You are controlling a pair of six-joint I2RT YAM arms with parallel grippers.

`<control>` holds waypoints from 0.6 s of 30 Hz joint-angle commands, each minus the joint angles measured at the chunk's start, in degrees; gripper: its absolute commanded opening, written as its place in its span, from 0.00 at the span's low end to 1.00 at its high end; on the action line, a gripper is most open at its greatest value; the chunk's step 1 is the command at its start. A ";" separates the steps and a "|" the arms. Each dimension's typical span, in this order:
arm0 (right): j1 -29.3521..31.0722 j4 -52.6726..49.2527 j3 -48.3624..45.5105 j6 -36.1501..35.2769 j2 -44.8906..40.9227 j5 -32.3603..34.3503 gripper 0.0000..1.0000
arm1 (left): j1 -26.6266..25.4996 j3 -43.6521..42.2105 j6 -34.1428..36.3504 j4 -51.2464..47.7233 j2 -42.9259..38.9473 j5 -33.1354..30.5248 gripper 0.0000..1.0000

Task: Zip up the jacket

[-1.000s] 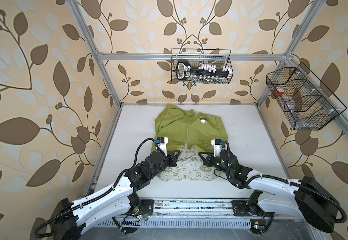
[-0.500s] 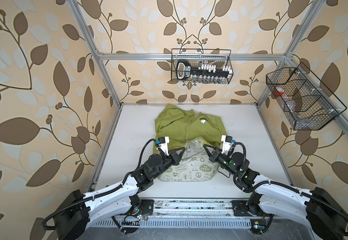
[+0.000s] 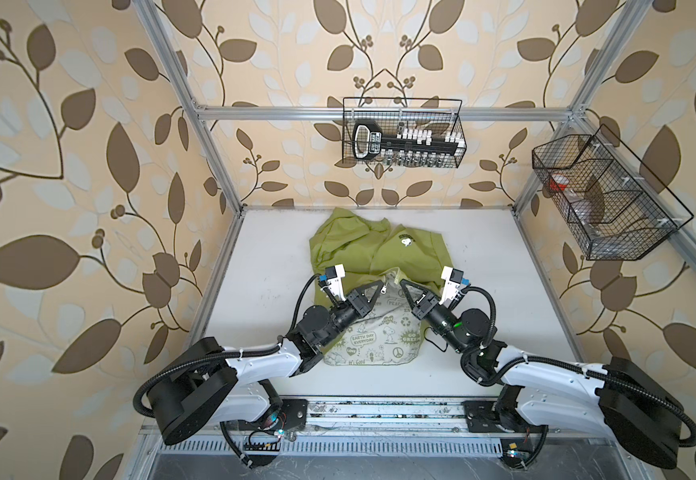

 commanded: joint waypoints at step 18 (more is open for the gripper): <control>3.15 0.28 5.26 0.11 -0.50 7.19 0.00 | 0.42 4.48 0.48 2.64 -5.84 -0.55 0.00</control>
